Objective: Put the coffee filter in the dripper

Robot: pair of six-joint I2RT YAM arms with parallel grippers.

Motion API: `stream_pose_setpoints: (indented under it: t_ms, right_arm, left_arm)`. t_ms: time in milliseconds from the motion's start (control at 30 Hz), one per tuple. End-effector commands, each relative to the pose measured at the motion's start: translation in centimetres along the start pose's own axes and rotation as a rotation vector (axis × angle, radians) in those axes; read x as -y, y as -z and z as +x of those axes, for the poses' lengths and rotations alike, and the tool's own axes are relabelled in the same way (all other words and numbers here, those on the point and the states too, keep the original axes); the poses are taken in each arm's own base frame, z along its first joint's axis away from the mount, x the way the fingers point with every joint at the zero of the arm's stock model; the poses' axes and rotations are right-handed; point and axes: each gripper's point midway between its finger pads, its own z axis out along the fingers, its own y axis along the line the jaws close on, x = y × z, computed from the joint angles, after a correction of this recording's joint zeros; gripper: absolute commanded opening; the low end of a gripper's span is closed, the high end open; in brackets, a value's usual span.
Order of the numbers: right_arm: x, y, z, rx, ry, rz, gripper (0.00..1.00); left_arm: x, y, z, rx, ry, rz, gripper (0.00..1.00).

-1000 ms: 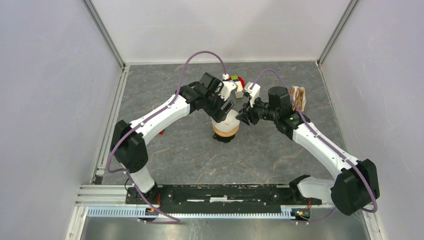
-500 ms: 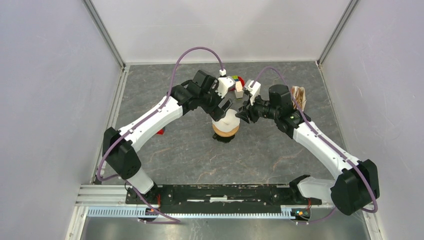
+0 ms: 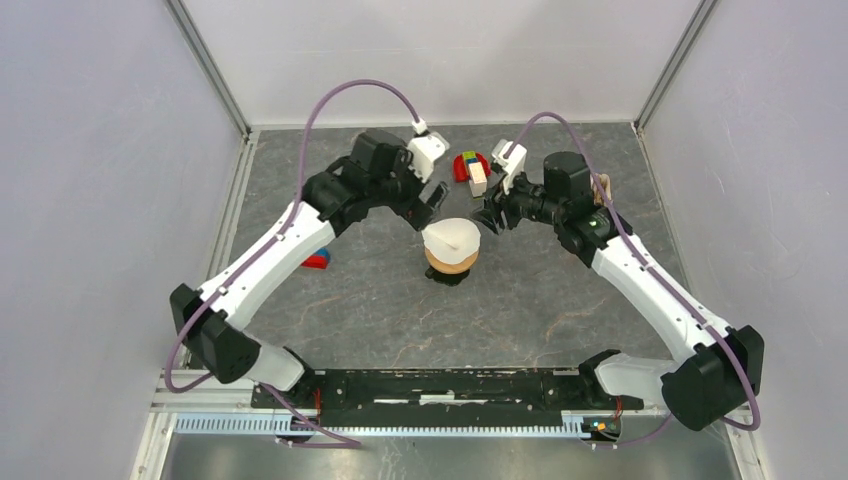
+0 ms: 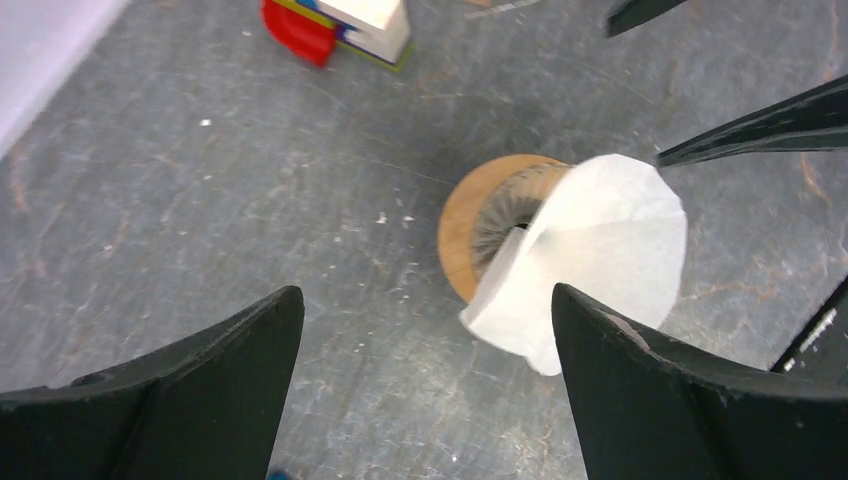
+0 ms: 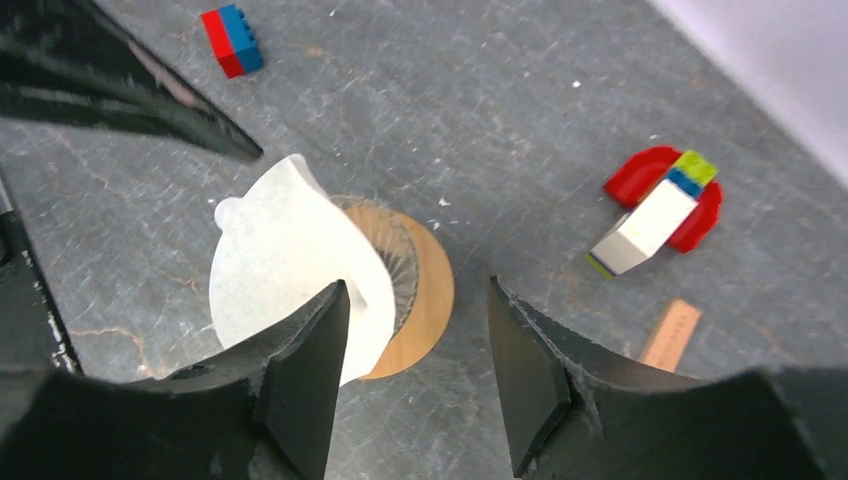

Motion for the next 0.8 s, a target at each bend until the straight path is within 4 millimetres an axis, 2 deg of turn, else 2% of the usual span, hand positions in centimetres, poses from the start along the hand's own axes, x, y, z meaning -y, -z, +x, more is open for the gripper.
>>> stream_pose_setpoints:
  t_ms: [0, 200, 300, 367, 400, 600, 767]
  right_arm:
    - [2.0, 1.3, -3.4, 0.032, 0.069, 0.100, 0.62]
    - [4.7, 2.5, -3.6, 0.007, 0.065, 0.253, 0.72]
    - [6.8, 3.6, -3.6, -0.008, 0.057, 0.360, 0.82]
    - [8.1, 4.3, -3.7, -0.012, 0.039, 0.407, 0.95]
    - [8.7, 4.6, -3.6, -0.010, 0.025, 0.425, 0.98]
    - [12.4, 6.8, -2.9, 0.013, -0.042, 0.516, 0.98]
    - [13.4, 7.9, -3.0, 0.028, -0.028, 0.559, 0.98]
  left_arm:
    - [-3.5, 2.5, -1.9, 0.112, 0.089, -0.087, 1.00]
    - [-7.1, 4.1, -1.7, 0.170, 0.250, -0.122, 1.00]
    - [-8.6, 4.9, -1.4, 0.220, 0.325, -0.153, 1.00]
    - [-9.8, 5.5, -1.1, 0.255, 0.351, -0.193, 1.00]
    - [-10.4, 5.9, -0.8, 0.267, 0.360, -0.213, 1.00]
    - [-12.2, 7.4, 0.8, 0.309, 0.365, -0.305, 1.00]
    - [-12.8, 8.5, 1.3, 0.349, 0.320, -0.348, 1.00]
